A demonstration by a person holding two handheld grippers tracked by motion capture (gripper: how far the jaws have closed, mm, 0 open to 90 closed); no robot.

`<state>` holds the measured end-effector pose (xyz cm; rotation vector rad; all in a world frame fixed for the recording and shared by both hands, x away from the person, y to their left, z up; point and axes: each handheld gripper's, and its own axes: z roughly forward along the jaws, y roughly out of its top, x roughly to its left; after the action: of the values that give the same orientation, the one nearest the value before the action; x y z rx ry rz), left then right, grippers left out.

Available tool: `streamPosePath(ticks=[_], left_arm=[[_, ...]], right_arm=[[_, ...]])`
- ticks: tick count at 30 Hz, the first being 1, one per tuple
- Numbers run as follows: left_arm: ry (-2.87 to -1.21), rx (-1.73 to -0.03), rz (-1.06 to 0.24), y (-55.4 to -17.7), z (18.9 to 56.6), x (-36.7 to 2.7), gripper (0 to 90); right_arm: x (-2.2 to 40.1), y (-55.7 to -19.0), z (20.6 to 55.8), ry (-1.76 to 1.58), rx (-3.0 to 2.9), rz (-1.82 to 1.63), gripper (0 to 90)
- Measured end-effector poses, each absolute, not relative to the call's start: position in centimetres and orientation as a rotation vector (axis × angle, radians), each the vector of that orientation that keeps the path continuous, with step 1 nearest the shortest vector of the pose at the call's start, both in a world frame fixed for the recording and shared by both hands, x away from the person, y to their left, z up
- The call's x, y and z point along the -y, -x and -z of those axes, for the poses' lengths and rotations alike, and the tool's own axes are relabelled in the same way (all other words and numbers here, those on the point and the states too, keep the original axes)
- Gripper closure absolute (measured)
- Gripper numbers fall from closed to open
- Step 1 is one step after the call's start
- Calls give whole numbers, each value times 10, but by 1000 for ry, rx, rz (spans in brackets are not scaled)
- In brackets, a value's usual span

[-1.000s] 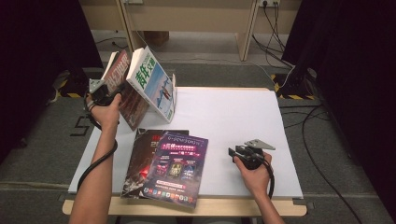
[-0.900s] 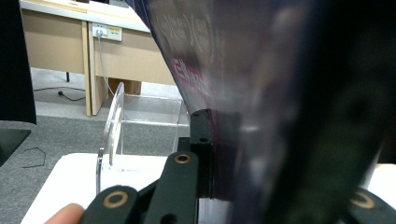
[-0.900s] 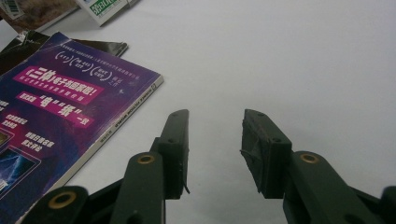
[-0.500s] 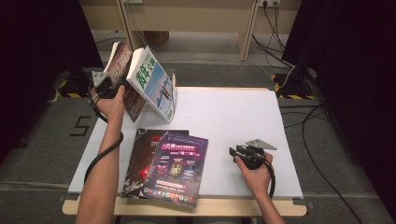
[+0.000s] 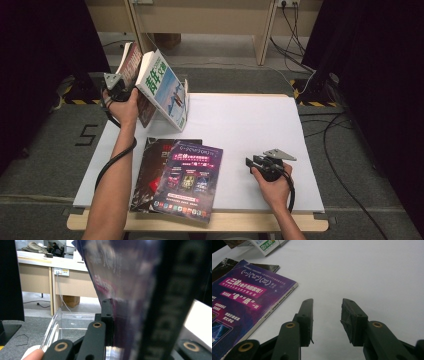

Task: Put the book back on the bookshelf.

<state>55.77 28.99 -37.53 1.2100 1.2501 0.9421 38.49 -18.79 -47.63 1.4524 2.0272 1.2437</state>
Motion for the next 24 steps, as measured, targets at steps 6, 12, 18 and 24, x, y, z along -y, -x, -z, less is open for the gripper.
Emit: streamPosePath(ticks=[6,12,18,24], left_arm=[[-1197,-1251,-932,-562,380,-291,835],[-1192,-1260,-928,-564,383,-292,834],[-1196,-1268,-931,-567,386,-290,834],[-1193,-1270,-928,-568,391,-290,833]], right_arm=[[188,-385,476,-1452,-2027,-1246,622],[188,-385,476,-1454,-2029,-1242,622],[188,-385,477,-1462,-2031,-1239,622],[189,-385,477,-1456,-2030,-1238,622]])
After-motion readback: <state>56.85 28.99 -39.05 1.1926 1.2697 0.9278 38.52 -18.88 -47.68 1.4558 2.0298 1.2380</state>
